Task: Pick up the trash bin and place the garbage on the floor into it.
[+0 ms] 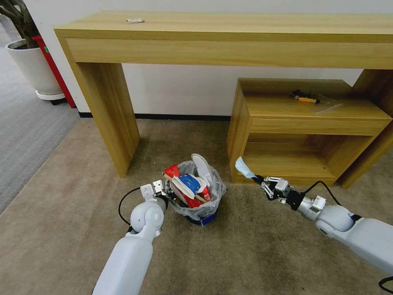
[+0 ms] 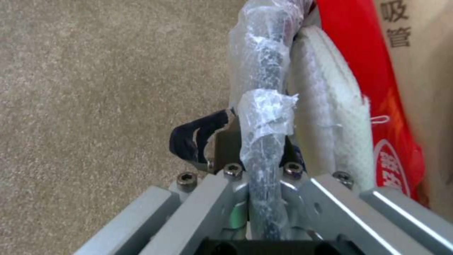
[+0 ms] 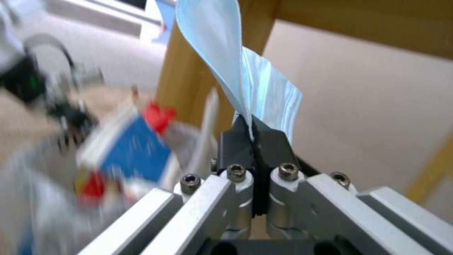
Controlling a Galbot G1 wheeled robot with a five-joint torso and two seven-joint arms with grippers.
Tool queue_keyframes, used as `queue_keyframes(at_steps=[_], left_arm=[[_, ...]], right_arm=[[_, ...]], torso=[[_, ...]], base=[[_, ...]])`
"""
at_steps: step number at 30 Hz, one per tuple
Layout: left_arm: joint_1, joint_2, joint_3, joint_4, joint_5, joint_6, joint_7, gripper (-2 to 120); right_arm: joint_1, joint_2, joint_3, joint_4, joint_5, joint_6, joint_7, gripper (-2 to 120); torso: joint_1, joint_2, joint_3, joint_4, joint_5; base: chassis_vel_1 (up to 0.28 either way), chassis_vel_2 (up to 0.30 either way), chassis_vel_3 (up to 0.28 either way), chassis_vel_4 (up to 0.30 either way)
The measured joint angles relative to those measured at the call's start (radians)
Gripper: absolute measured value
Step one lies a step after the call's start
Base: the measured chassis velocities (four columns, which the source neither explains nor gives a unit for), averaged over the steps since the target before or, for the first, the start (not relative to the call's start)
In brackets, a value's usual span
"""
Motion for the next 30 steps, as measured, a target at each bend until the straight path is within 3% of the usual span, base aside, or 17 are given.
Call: queue_keyframes(at_steps=[6, 12, 16, 30], left_arm=[[-0.014, 0.005, 0.017, 0.001, -0.014, 0.002, -0.01, 0], [-0.031, -0.014, 0.029, 0.004, -0.023, 0.006, -0.017, 0], [-0.038, -0.025, 0.033, 0.007, -0.024, 0.008, -0.019, 0], [-0.063, -0.034, 0.035, 0.018, -0.031, 0.012, -0.02, 0]], right_arm=[[0.092, 0.023, -0.092, 0.088, 0.023, -0.033, 0.023, 0], [0.221, 0.089, -0.245, 0.087, 0.036, -0.04, 0.034, 0], [0.243, 0.135, -0.296, 0.055, 0.03, -0.039, 0.047, 0], [0.157, 0.147, -0.308, 0.008, 0.053, -0.036, 0.048, 0]], torso=[[0.0, 0.0, 0.0, -0.0004, -0.0001], [0.0, 0.0, 0.0, -0.0002, -0.0005], [0.0, 0.0, 0.0, -0.0006, -0.0003], [0.0, -0.001, 0.0, -0.0004, 0.0]], base=[[0.0, 0.0, 0.0, 0.0], [0.0, 0.0, 0.0, 0.0], [0.0, 0.0, 0.0, 0.0], [0.0, 0.0, 0.0, 0.0]])
